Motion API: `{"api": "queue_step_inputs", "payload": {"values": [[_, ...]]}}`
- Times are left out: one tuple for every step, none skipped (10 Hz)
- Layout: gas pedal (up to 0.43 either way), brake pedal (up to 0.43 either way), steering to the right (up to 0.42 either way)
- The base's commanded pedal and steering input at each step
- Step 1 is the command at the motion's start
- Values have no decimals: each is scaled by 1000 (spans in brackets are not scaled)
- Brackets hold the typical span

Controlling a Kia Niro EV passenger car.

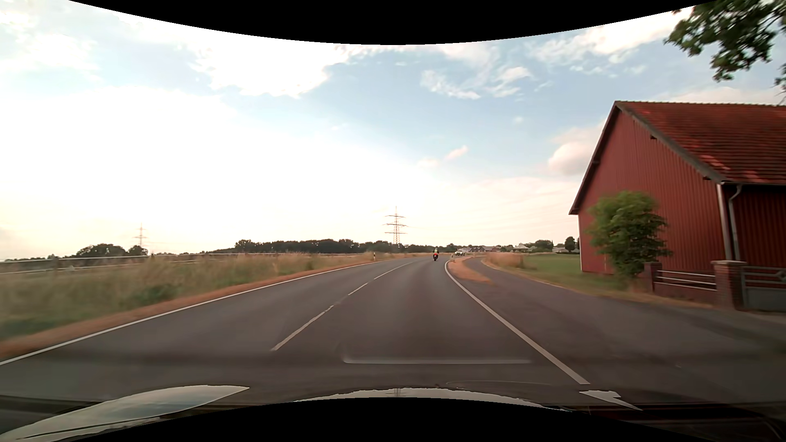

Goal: Follow the waypoints while adhering to traffic rules and regulations

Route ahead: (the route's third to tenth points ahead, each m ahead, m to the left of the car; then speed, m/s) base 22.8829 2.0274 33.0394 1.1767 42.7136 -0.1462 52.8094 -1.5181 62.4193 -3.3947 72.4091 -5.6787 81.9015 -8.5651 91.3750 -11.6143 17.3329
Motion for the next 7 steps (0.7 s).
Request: {"api": "queue_step_inputs", "payload": {"values": [[209,0,16],[209,0,17],[209,0,17],[209,0,17],[209,0,17],[209,0,17],[209,0,17]]}}
